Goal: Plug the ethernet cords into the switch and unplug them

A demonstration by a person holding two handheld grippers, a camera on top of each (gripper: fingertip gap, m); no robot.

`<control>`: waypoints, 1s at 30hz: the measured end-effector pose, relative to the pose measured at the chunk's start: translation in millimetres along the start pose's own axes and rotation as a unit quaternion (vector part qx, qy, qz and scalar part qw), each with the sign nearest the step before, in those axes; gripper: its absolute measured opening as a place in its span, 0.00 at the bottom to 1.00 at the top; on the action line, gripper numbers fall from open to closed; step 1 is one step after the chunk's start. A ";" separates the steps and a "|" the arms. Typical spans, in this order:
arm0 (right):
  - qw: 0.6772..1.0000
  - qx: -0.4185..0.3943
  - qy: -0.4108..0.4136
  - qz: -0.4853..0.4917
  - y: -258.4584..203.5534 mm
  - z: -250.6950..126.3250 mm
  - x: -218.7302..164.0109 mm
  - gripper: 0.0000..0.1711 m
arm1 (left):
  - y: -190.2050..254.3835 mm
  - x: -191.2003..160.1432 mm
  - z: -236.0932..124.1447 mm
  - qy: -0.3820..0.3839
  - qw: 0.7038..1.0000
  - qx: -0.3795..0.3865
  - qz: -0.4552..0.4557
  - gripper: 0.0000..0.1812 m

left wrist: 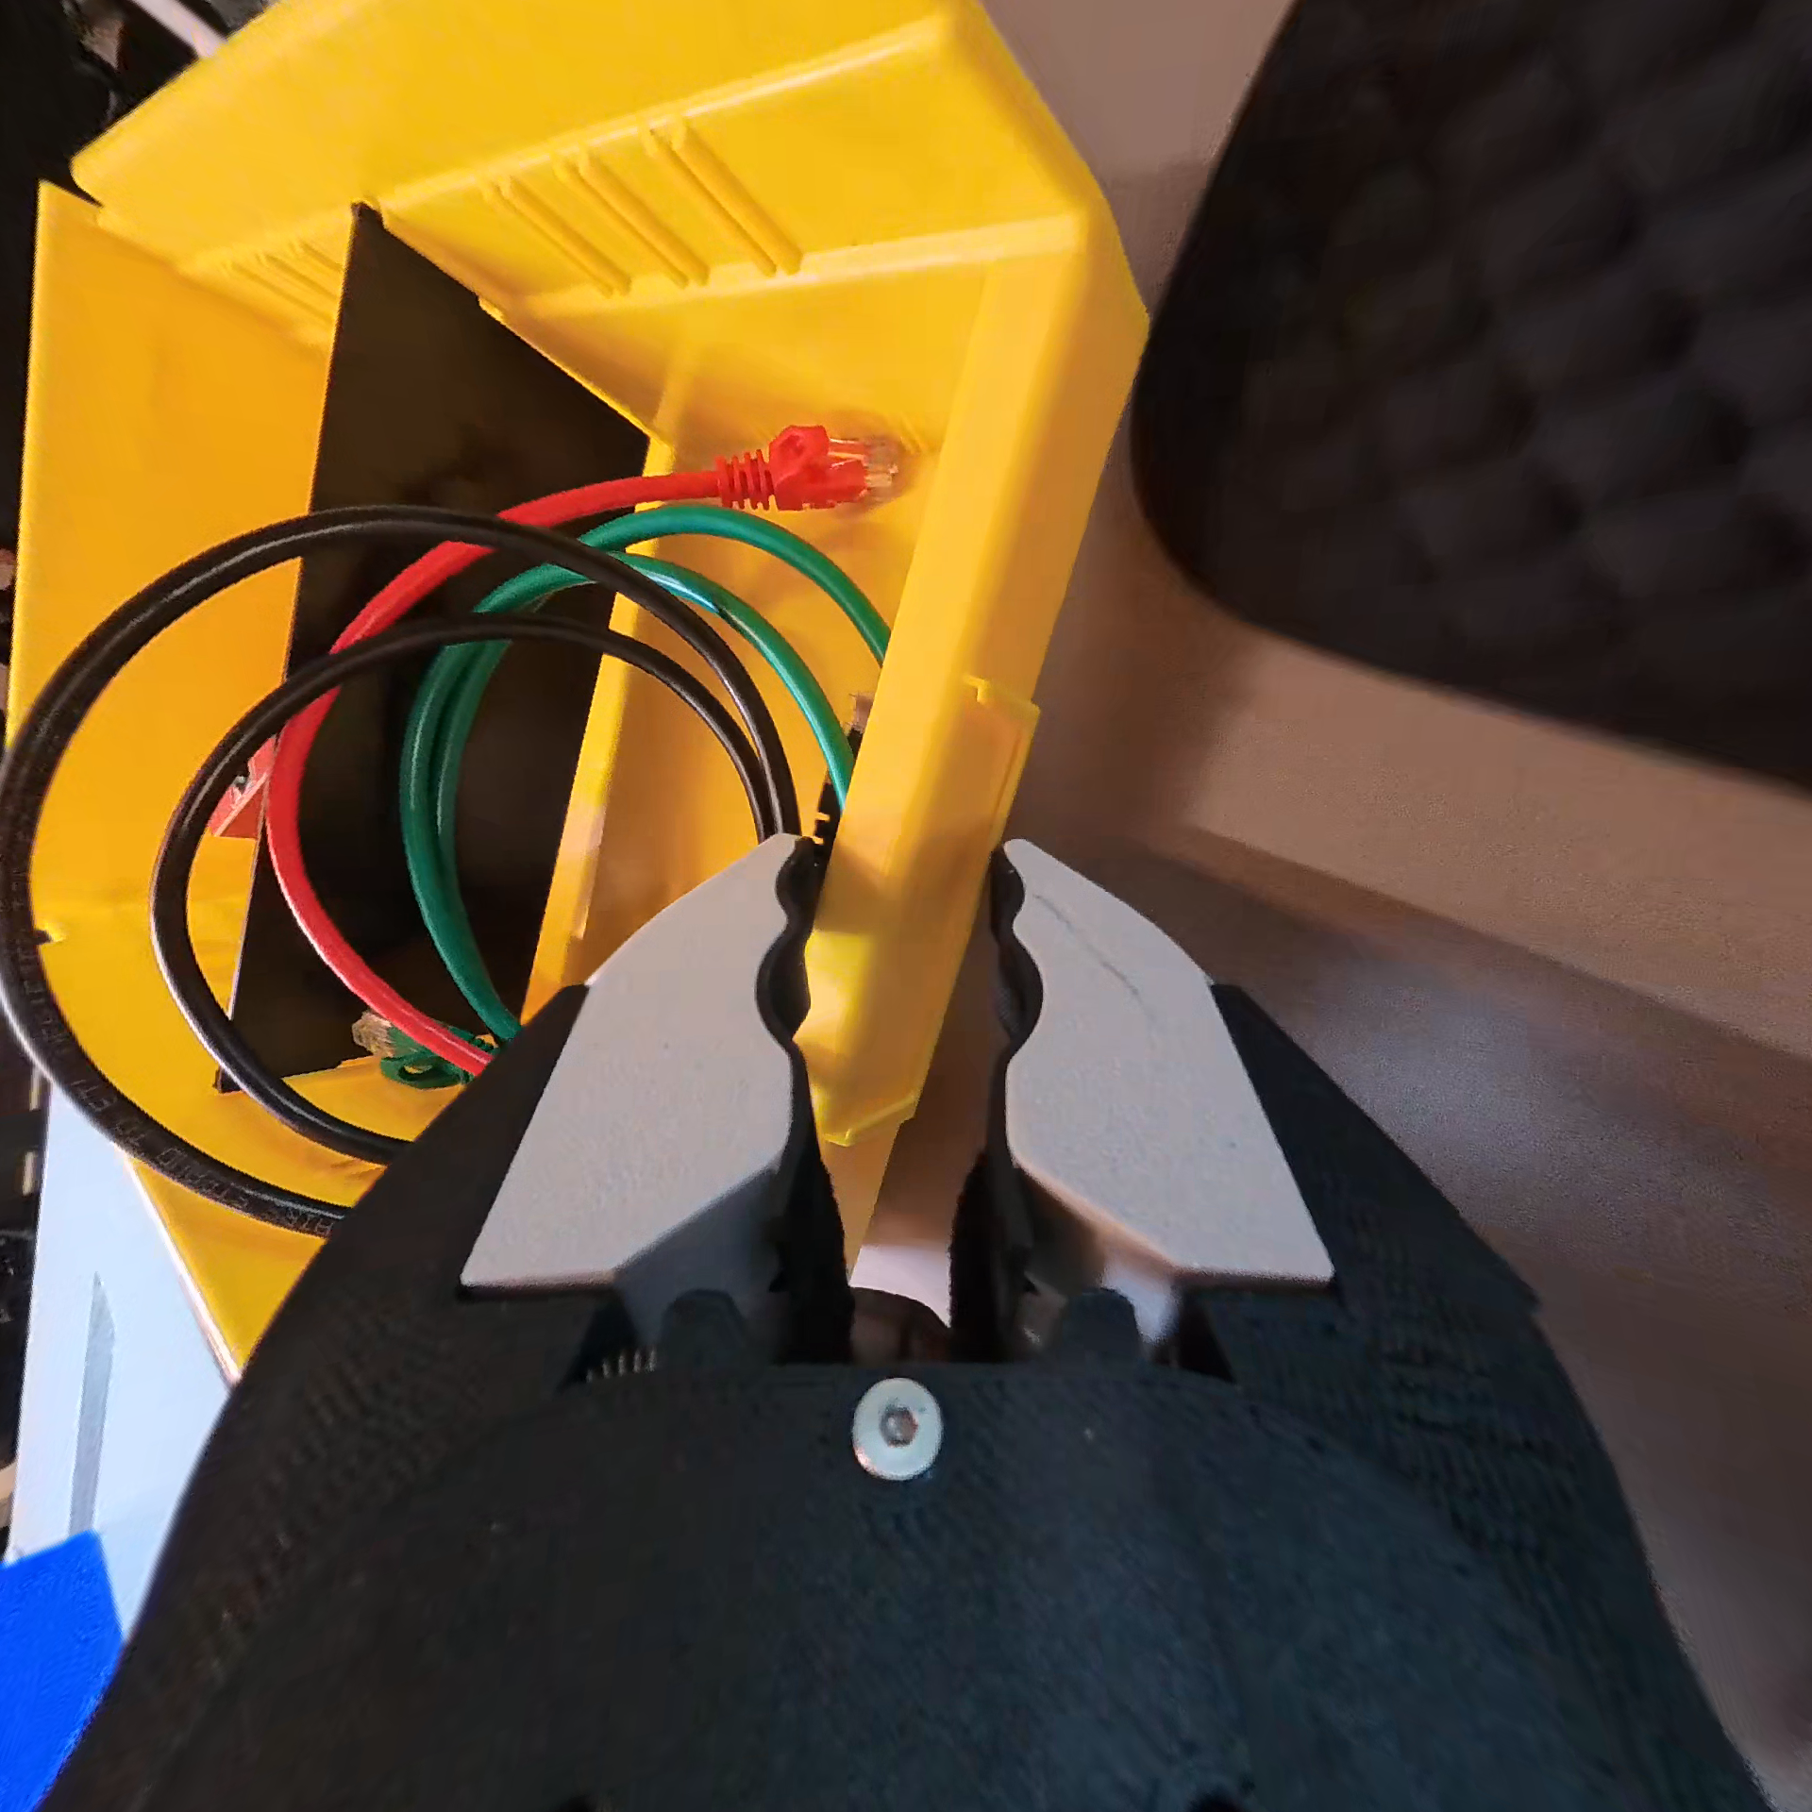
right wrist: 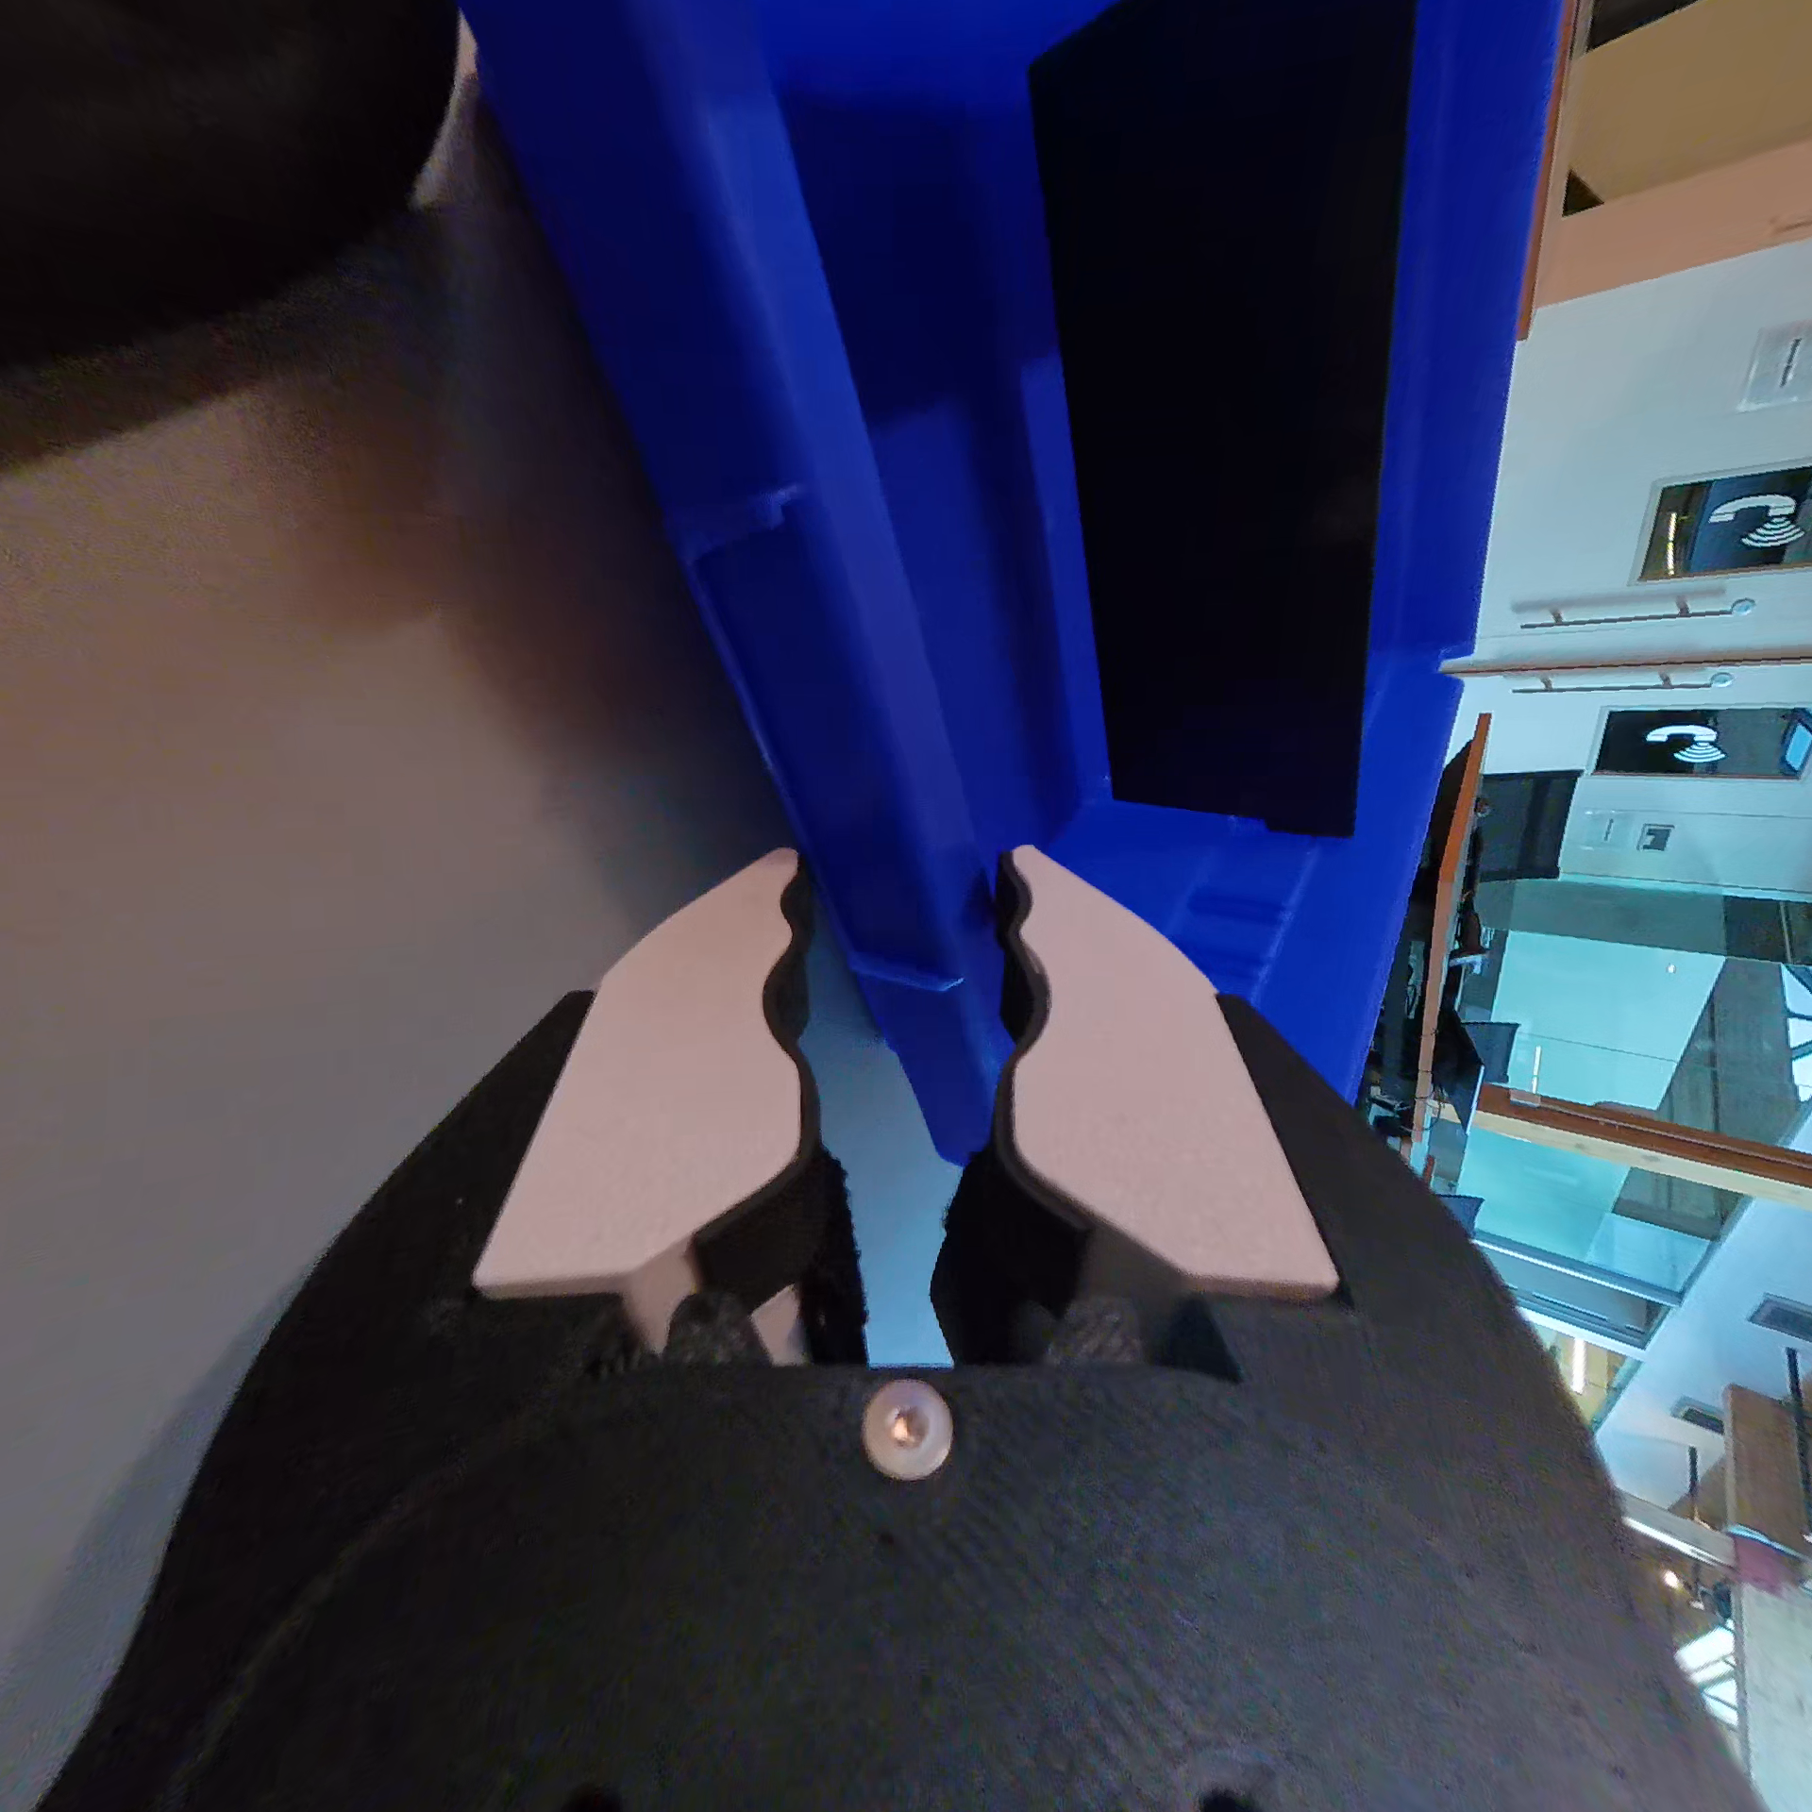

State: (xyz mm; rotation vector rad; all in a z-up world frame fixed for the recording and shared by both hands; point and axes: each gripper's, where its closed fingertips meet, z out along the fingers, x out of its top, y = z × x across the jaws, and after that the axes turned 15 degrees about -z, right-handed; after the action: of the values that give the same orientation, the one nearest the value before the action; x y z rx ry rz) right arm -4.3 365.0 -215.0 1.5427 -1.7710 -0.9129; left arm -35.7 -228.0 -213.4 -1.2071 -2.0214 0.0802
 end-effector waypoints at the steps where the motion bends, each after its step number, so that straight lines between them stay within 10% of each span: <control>1: 1.000 -0.001 -0.002 0.002 -2.2 -3.2 -5.3 0.21 | -1.5 -10.4 -7.9 0.000 1.000 0.001 -0.006 0.19; 16: 0.998 0.044 0.035 0.043 -38.6 -54.4 -24.7 0.24 | 23.5 -89.7 -91.3 0.026 0.998 -0.016 -0.048 0.26; 24: 0.925 -0.035 0.303 0.225 13.7 -119.4 27.3 0.48 | -2.8 -0.1 -151.1 0.209 0.946 -0.069 -0.238 0.44; 30: 0.900 -0.092 0.375 0.203 39.3 -160.3 53.4 0.50 | -80.9 24.6 -126.1 0.065 0.973 -0.036 -0.219 0.42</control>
State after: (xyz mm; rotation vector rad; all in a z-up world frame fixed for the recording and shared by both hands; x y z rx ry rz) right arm 96.3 298.5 -90.3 1.1135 -1.3037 -0.2064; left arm -20.5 -292.8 -77.0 -0.7599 -2.1400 -0.2830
